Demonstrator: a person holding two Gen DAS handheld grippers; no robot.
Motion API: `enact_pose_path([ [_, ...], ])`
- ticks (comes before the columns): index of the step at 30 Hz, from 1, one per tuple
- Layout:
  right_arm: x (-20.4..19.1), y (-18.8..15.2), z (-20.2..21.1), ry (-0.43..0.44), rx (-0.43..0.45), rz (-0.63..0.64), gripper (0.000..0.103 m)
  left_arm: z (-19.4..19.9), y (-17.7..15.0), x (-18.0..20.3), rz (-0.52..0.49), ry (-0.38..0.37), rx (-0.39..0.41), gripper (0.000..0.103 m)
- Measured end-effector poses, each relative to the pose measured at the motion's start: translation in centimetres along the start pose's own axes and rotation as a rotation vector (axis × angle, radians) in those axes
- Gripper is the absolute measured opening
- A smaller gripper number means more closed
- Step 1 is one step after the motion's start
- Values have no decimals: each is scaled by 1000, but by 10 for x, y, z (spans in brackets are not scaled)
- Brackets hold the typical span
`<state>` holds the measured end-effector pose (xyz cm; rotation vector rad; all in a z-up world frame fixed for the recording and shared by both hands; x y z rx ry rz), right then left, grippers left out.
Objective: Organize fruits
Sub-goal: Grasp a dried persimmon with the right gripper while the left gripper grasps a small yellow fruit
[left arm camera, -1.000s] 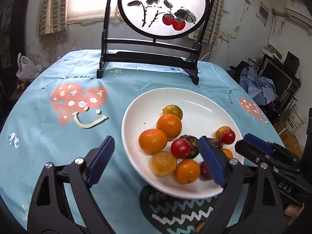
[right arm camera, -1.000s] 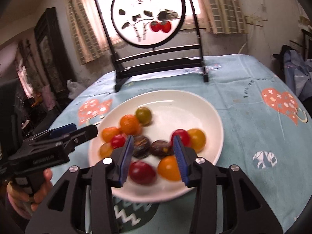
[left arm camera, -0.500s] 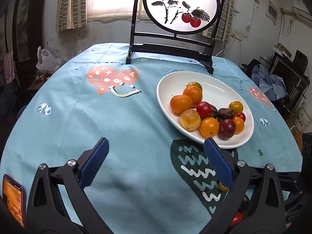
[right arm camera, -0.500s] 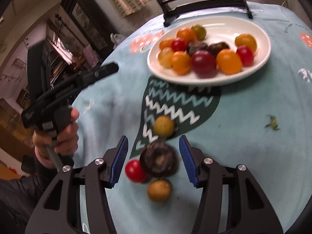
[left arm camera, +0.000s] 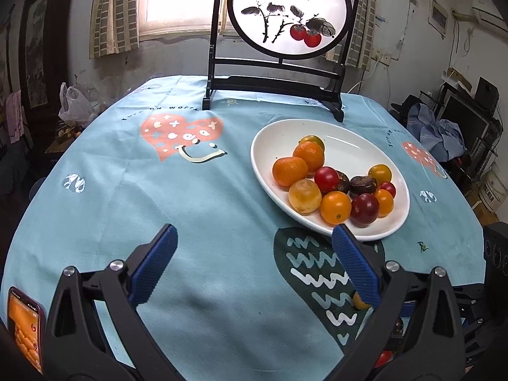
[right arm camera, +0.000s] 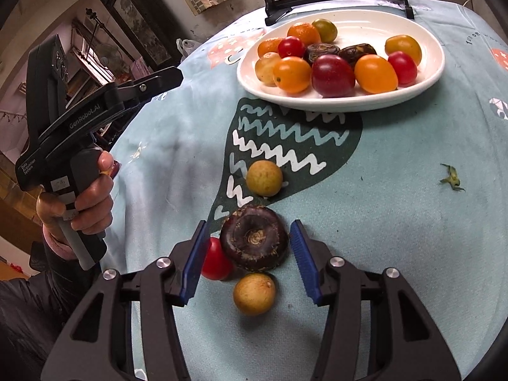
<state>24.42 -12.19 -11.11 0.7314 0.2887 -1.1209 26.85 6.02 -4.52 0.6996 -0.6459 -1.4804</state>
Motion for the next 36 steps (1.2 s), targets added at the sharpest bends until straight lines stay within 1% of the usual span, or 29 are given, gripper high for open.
enact_pose_path([
  [3,2,1,0,21,-9,-23,51,0,0,2,-8,2,-4,99],
  [5,5,1,0,23,-9,-36,45,-1,0,3,-13,3,-4,99],
  [11,7,2,2,31,1,-46,44,-1,0,5,-27,11,-5,99],
  [13,11,6,8,44,30,-74,44,-2,-1,5,-29,9,-6,99],
  [15,20,13,20,49,82,-118,44,-2,-1,7,-34,-4,-8,99],
  [17,29,19,30,50,127,-160,43,-3,-2,12,-46,-24,-14,99],
  [19,38,22,38,34,167,-195,43,-5,-5,22,-73,-60,-26,99],
  [21,45,24,42,25,185,-219,43,-8,-9,37,-120,-109,-43,99],
  [23,48,25,42,24,186,-229,43,-9,-16,59,-191,-183,-65,97],
  [25,48,25,43,15,187,-221,43,-9,-23,79,-263,-244,-79,86],
  [26,47,25,43,11,187,-217,43,-9,-27,87,-292,-258,-84,82],
  [27,47,25,42,10,186,-214,43,-10,-31,96,-325,-267,-88,76],
  [28,46,25,42,12,184,-214,43,-11,-34,101,-346,-270,-93,72],
  [31,45,27,41,4,187,-212,43,-16,-41,111,-380,-282,-108,65],
  [32,46,26,42,6,188,-213,43,-18,-43,113,-386,-284,-112,64],
  [34,45,26,42,10,187,-215,43,-21,-46,116,-397,-286,-123,57],
  [36,44,25,41,11,181,-211,43,-23,-47,117,-401,-292,-127,53],
])
Point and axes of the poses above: each gripper's, at about its wrist camera, not at the fingertips, and z roughly against the way its jaws point, x to its right, y to its top, the point moved 7 cm from there along -z, roughly the way its jaws point, and after that the axes turned 11 degrees about -z, right-handed, at the moved point
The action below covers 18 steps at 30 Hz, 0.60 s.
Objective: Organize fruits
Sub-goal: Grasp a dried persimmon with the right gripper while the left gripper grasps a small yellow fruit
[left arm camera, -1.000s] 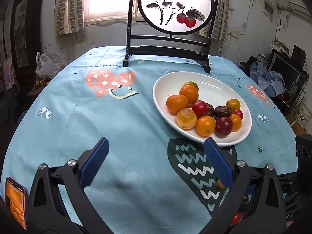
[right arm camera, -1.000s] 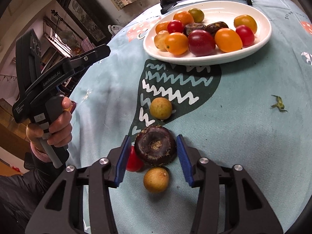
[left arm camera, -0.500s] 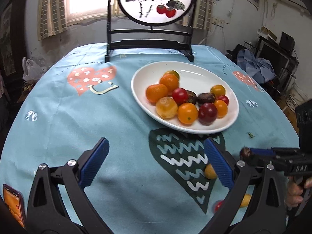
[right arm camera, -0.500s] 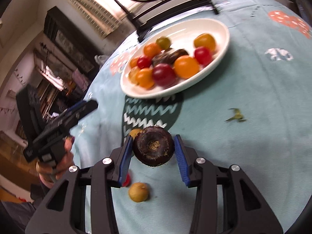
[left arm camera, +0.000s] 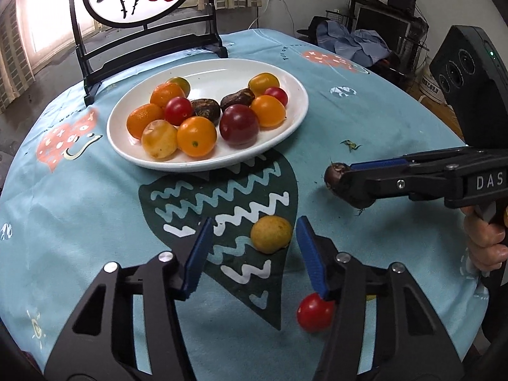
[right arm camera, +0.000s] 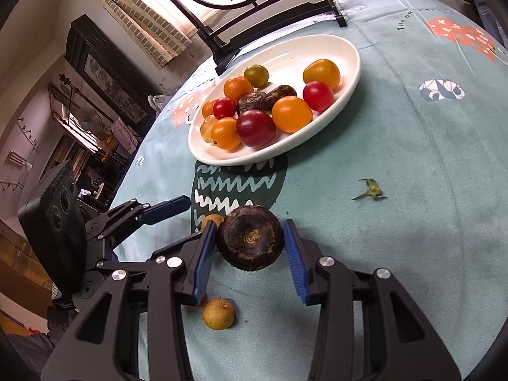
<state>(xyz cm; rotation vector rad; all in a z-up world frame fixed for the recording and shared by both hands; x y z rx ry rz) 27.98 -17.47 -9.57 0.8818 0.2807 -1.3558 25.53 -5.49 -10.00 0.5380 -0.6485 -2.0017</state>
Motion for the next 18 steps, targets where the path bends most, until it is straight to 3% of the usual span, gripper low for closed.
enact_pose_path([
  [5,-1,-1,-1,-4,-2,4,43,-6,1,4,-11,-11,-6,50],
  [13,-2,-2,-1,-6,-1,1,43,-16,1,12,-33,-35,-31,33],
  [18,-1,-2,-1,-8,0,3,43,-19,0,12,-37,-34,-39,30],
])
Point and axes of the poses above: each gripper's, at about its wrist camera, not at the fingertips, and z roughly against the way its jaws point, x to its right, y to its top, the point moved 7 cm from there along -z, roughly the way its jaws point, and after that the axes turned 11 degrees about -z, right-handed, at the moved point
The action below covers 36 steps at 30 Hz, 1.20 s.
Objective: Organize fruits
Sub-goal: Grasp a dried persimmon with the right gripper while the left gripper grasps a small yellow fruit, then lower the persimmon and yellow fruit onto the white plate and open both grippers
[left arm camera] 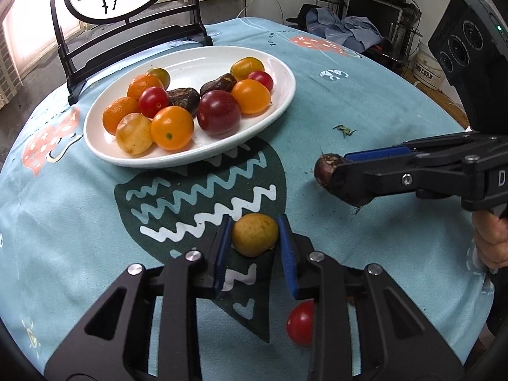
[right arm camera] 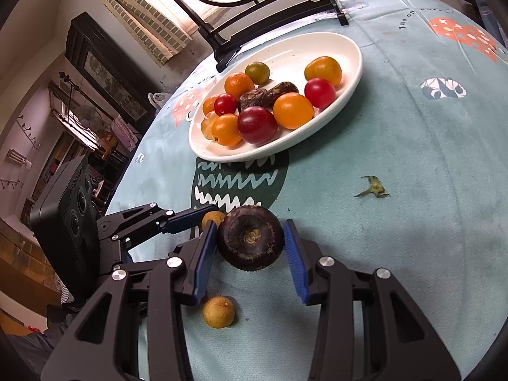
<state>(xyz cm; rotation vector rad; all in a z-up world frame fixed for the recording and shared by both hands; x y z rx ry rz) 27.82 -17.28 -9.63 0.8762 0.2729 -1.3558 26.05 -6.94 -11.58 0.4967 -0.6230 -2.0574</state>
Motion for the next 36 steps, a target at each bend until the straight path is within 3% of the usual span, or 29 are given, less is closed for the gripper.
enact_pose_path([
  [5,1,1,1,-11,18,7,43,7,2,-5,26,-6,24,30],
  [11,-2,5,2,-102,89,68,43,22,10,-12,53,1,88,30],
  [17,-23,21,3,-223,254,190,43,36,26,-30,100,60,168,30],
  [26,-43,59,-9,-228,356,219,43,41,50,-90,282,150,223,30],
  [31,-47,89,-16,-253,405,229,43,37,70,-119,336,186,243,29],
  [36,-41,118,-31,-235,397,198,43,15,81,-138,367,193,217,29],
])
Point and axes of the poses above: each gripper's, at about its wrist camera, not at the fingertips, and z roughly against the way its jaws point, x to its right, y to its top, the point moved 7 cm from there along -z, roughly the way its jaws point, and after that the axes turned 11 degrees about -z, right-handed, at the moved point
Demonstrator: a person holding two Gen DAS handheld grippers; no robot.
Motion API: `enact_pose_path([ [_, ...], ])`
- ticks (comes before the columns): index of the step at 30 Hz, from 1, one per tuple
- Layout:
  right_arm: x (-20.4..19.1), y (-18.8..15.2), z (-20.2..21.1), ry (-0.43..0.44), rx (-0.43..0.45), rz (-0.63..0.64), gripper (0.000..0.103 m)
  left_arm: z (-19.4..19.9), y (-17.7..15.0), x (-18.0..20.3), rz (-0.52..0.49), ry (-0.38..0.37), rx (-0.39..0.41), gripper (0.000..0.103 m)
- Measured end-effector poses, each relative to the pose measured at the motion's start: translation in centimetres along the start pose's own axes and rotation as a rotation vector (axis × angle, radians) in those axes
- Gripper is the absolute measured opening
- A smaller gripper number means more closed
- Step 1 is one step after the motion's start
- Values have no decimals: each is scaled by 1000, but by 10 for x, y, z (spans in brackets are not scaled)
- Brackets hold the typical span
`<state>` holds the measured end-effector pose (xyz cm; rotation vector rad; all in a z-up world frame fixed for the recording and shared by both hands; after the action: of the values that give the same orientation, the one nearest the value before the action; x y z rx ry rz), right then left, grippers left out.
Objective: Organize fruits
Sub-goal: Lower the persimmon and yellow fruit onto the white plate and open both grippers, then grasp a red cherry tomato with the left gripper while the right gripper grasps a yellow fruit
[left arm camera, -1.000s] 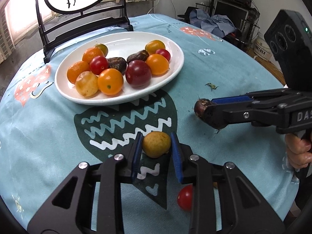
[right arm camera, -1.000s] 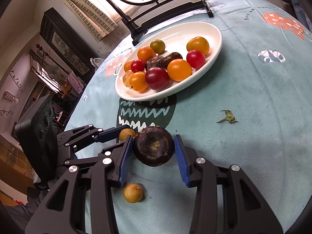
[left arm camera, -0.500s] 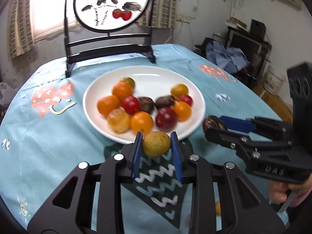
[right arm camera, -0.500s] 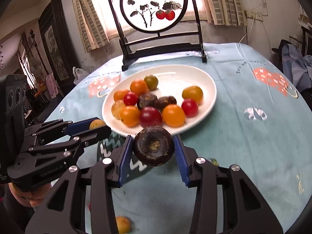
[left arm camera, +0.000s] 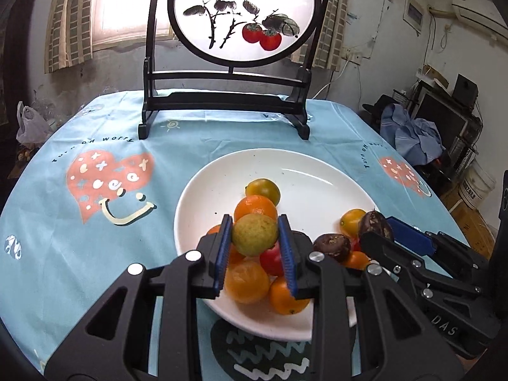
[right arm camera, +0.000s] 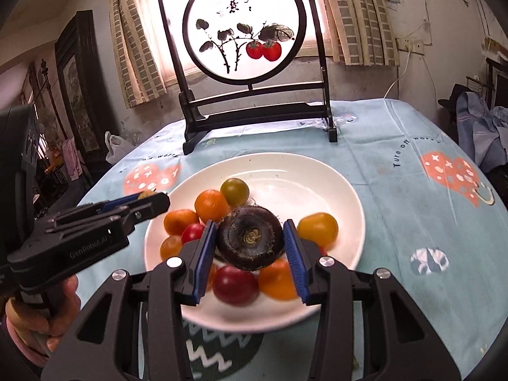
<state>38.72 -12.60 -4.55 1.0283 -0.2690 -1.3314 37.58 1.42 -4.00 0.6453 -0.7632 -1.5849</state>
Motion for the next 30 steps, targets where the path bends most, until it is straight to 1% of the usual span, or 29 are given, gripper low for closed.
enact_pose_path([
  [2,1,3,-9,12,-13,-5,44,-9,0,-4,12,11,-13,31],
  [3,1,4,-12,19,-18,-11,44,-9,0,-6,23,20,-11,48],
  [4,2,3,-11,19,-18,-17,47,-8,0,-9,39,30,-2,65],
  [6,2,4,-6,29,-19,-26,47,0,2,-14,58,48,28,71],
  [8,1,5,3,46,-8,-29,48,7,3,-14,62,34,33,73],
  [10,-1,3,12,53,-3,-22,49,16,-1,-16,77,39,30,89],
  [12,-2,-4,21,49,-2,-1,52,25,-9,-18,93,57,39,90],
  [14,-4,-13,27,46,-14,24,55,31,-19,-18,90,62,24,93],
  [19,-9,-50,46,122,-124,56,56,44,-49,-15,101,46,-16,95],
  [20,-10,-59,51,133,-145,65,59,46,-55,-13,97,42,-22,95],
  [22,-10,-76,56,127,-182,82,62,49,-67,-9,65,41,-52,96],
  [25,-11,-98,60,103,-249,130,62,54,-79,0,10,49,-81,96],
  [28,-19,-115,72,129,-280,208,63,61,-83,9,-40,33,-80,96],
  [30,-25,-127,79,145,-297,258,63,65,-84,13,-67,39,-72,97],
])
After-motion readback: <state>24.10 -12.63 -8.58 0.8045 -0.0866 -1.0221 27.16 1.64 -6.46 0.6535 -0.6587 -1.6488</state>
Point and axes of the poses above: each gripper's, at about its wrist camera, not at the fingertips, and z roughly against the way its jaws point, x to its right, y to its top, the point moved 7 cm from there along -z, roughly the way its jaws point, and after that the axes turned 11 degrees about -z, right-handed, at the moved point
